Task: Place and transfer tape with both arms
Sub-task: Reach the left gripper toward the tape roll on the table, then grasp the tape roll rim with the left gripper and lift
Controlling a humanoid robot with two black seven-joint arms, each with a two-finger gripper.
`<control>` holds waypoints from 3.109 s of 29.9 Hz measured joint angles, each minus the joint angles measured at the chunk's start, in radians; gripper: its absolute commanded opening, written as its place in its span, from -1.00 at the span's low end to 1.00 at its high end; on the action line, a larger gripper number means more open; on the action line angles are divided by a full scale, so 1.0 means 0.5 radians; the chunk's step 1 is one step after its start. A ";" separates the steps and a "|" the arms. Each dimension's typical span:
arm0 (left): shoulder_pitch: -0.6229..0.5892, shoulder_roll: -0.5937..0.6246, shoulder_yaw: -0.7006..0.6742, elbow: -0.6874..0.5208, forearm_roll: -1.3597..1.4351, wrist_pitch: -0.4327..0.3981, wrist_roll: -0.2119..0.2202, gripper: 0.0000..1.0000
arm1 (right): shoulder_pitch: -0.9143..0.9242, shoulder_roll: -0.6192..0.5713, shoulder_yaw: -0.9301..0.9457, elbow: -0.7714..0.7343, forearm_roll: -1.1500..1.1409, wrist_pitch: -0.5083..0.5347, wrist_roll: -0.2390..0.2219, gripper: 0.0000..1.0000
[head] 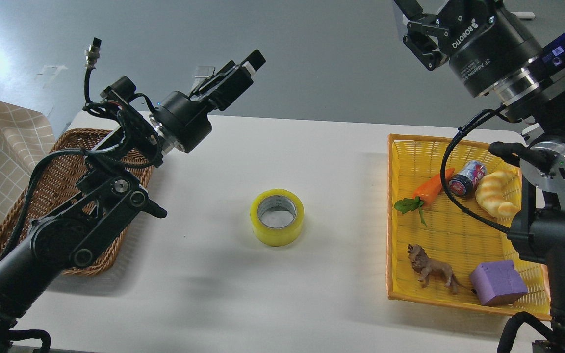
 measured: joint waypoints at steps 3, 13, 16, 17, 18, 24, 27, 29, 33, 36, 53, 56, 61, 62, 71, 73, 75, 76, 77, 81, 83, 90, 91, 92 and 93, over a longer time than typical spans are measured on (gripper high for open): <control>0.138 0.040 0.002 -0.017 0.296 0.003 0.008 0.96 | 0.000 0.000 0.002 -0.004 0.028 0.003 0.000 1.00; 0.248 -0.037 0.290 -0.101 0.354 -0.002 0.500 0.96 | 0.001 0.000 -0.004 -0.033 0.085 0.020 -0.002 1.00; 0.227 -0.094 0.417 -0.091 0.354 -0.022 0.642 0.96 | -0.003 0.000 -0.005 -0.037 0.085 0.021 -0.003 1.00; 0.217 -0.100 0.457 -0.086 0.354 -0.027 0.660 0.96 | -0.007 0.000 -0.006 -0.037 0.085 0.021 -0.003 1.00; 0.208 -0.107 0.489 -0.079 0.354 -0.031 0.673 0.96 | -0.013 0.000 -0.005 -0.039 0.085 0.021 -0.003 1.00; 0.204 -0.132 0.556 -0.066 0.354 -0.079 0.788 0.96 | -0.021 0.000 -0.003 -0.063 0.085 0.021 -0.003 1.00; 0.215 -0.128 0.570 -0.048 0.354 -0.117 0.818 0.96 | -0.021 0.000 -0.001 -0.077 0.085 0.021 -0.003 1.00; 0.215 -0.117 0.592 -0.031 0.354 -0.139 0.823 0.96 | -0.022 0.000 0.002 -0.092 0.085 0.021 -0.003 1.00; 0.201 -0.106 0.653 0.025 0.354 -0.170 0.826 0.96 | -0.022 0.000 0.002 -0.119 0.085 0.020 -0.003 1.00; 0.194 -0.108 0.669 0.046 0.354 -0.198 0.827 0.96 | -0.024 0.000 0.002 -0.128 0.085 0.020 -0.003 1.00; 0.039 -0.126 0.897 0.246 0.354 -0.243 0.789 0.95 | -0.069 0.000 0.008 -0.151 0.085 0.021 0.003 1.00; 0.013 -0.131 0.898 0.289 0.354 -0.245 0.786 0.93 | -0.100 0.000 0.015 -0.147 0.085 0.021 0.004 1.00; -0.025 -0.120 0.898 0.301 0.354 -0.270 0.785 0.89 | -0.126 0.000 0.016 -0.137 0.085 0.023 0.006 1.00; -0.027 -0.119 0.898 0.301 0.354 -0.275 0.785 0.88 | -0.127 0.000 0.016 -0.136 0.086 0.024 0.006 1.00; -0.081 -0.113 0.957 0.265 0.354 -0.432 0.783 0.78 | -0.131 0.000 0.009 -0.129 0.083 0.030 0.009 1.00; -0.098 -0.114 0.962 0.263 0.354 -0.459 0.783 0.68 | -0.146 0.000 0.011 -0.123 0.083 0.030 0.009 1.00; -0.111 -0.116 0.964 0.263 0.354 -0.474 0.783 0.35 | -0.161 0.000 0.015 -0.120 0.084 0.030 0.010 1.00; -0.118 -0.117 0.965 0.263 0.354 -0.484 0.783 0.02 | -0.166 0.000 0.017 -0.118 0.084 0.030 0.011 1.00; -0.123 -0.118 0.965 0.263 0.354 -0.504 0.784 -0.17 | -0.176 0.000 0.019 -0.116 0.085 0.030 0.012 1.00; -0.177 -0.129 0.961 0.263 0.354 -0.702 0.823 -0.91 | -0.234 0.000 0.038 -0.073 0.085 0.067 0.016 1.00; -0.206 -0.130 0.960 0.263 0.354 -0.764 0.855 -1.00 | -0.247 0.000 0.045 -0.061 0.086 0.086 0.018 1.00; -0.284 -0.116 0.964 0.256 0.354 -0.894 0.922 -1.00 | -0.268 0.000 0.064 -0.066 0.086 0.095 0.022 1.00; -0.286 -0.115 0.964 0.248 0.354 -0.908 0.918 -1.00 | -0.274 0.000 0.065 -0.065 0.086 0.095 0.022 1.00; -0.287 -0.113 0.964 0.242 0.354 -0.916 0.914 -1.00 | -0.279 0.000 0.065 -0.065 0.086 0.095 0.022 1.00; -0.289 -0.111 0.963 0.236 0.354 -0.922 0.910 -1.00 | -0.281 0.000 0.066 -0.065 0.086 0.095 0.022 1.00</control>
